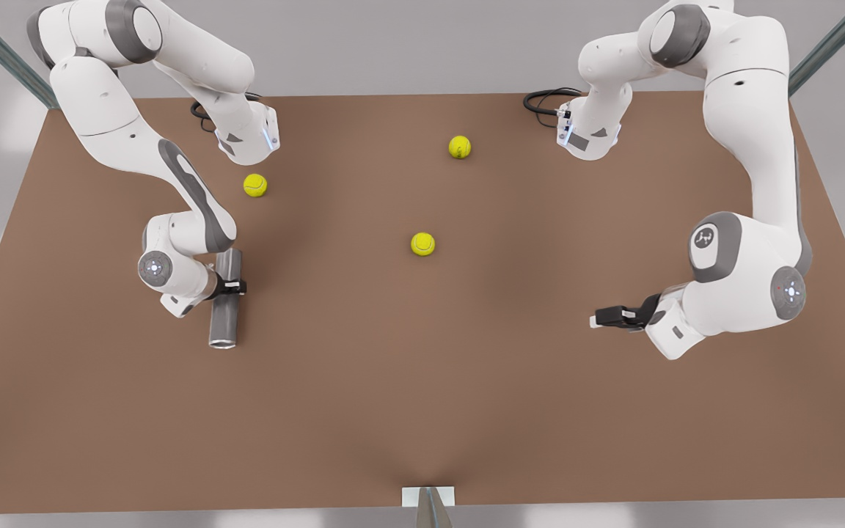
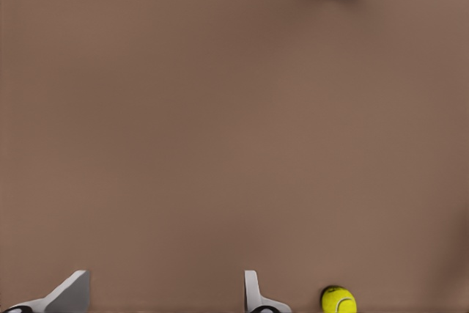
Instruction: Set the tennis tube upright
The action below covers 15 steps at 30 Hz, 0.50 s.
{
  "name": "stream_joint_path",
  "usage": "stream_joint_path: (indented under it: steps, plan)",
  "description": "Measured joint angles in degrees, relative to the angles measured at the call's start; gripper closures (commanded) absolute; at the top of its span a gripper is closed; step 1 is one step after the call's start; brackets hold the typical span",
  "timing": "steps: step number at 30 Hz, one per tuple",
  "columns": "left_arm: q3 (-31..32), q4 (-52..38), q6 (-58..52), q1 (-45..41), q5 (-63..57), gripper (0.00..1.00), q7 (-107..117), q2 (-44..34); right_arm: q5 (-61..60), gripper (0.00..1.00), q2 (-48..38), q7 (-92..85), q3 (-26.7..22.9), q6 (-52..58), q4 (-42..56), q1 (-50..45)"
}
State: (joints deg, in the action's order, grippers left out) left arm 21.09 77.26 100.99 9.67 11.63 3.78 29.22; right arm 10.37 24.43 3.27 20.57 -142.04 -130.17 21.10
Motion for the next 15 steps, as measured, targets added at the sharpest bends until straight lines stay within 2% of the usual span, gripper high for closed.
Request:
stream_joint_path:
  steps: [9,13,15]
  plan:
    - [0.0,0.3,-0.1,-0.6,0.0,0.0,0.4,0.1,0.0,0.28,-1.1,0.0,0.1,0.7,-0.5,0.0]
    - [0.0,0.3,-0.2,-0.2,0.1,0.0,0.4,0.0,0.0,0.28,-6.1,-0.9,0.3,3.4,-1.4,0.5]
    - [0.0,0.3,-0.3,-0.1,0.1,0.0,0.4,0.0,0.0,0.28,-9.2,-1.0,2.1,4.0,-2.1,0.1]
